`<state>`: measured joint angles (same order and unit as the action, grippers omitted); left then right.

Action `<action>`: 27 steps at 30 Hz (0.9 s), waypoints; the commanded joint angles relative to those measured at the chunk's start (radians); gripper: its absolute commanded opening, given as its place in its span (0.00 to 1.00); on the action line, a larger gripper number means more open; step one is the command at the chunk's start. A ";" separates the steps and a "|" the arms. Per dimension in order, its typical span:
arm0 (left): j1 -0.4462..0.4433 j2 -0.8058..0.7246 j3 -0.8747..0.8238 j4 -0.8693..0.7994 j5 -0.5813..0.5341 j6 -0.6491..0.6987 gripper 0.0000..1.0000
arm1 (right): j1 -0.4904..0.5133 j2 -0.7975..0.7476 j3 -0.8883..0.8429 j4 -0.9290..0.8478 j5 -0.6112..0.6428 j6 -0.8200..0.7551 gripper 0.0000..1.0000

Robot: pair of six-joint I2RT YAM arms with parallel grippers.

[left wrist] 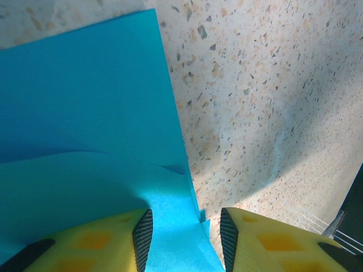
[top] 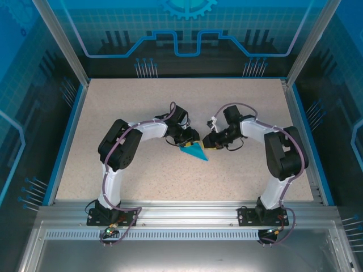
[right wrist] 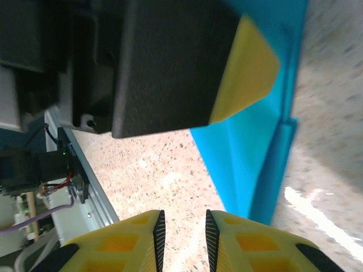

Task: Fold a paper plane with a square sheet of paper (fold left side to right side)
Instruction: Fourth fold the wing at the center of the table.

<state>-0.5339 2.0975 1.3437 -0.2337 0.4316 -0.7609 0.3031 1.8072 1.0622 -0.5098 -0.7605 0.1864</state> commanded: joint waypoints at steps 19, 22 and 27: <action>-0.006 0.040 -0.044 -0.079 -0.081 0.009 0.42 | 0.066 0.121 -0.046 0.008 0.056 0.047 0.28; -0.005 0.040 -0.041 -0.083 -0.083 0.011 0.42 | 0.067 0.125 -0.053 0.005 0.070 0.047 0.28; -0.005 0.039 -0.041 -0.088 -0.089 0.012 0.42 | 0.066 0.126 -0.067 -0.008 0.094 0.050 0.28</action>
<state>-0.5339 2.0972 1.3437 -0.2340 0.4309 -0.7605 0.3614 1.9133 1.0260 -0.4702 -0.7120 0.2356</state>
